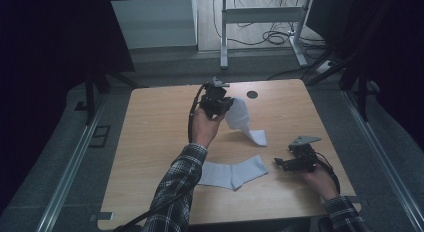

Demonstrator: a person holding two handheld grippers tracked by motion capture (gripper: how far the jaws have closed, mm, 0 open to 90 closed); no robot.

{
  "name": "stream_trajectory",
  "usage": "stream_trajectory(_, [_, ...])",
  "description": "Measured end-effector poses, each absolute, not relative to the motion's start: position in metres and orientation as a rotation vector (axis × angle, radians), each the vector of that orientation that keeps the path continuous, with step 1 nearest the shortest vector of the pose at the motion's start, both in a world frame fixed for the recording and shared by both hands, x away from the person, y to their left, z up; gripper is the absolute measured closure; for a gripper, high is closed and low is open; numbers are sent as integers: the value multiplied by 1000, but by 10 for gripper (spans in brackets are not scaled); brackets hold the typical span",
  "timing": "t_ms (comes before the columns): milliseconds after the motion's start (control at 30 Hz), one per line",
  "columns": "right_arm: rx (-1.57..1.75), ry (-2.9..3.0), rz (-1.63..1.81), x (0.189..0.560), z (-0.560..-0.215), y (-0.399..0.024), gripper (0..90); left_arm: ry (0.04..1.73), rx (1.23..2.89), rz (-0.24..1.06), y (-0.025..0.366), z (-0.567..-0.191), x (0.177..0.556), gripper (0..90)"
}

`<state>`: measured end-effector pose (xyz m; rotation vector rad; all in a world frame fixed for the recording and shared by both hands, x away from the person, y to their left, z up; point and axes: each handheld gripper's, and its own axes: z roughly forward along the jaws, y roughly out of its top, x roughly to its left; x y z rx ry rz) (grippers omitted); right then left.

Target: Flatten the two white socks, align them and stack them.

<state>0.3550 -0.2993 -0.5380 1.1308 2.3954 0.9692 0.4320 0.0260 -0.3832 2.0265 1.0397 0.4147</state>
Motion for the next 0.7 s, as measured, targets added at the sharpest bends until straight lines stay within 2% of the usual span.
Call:
stream_trajectory(333, [1130,2433,934,356,-535,-296,156,1097,2017,376,51,-407,433,847])
stream_trajectory(367, [1117,2451,925,355,-534,-296,177,1100,2017,375,52,-409,433,847])
stream_trajectory(400, [1122,2454,929,355,-533,-294,250,1101,2017,370,52,-411,433,847])
stream_trajectory(467, [1121,2464,926,354,-529,-294,456,1104,2016,362,53,-414,433,847])
stream_trajectory(567, [1171,2493,961,357,-525,-294,600,1106,2016,352,54,-419,433,847])
stream_trajectory(633, [1159,2483,990,361,-520,-292,662,1104,2016,346,54,-421,433,847])
stream_trajectory(700, [1135,2465,1039,367,-514,-289,677,1104,2016,341,55,-423,433,847])
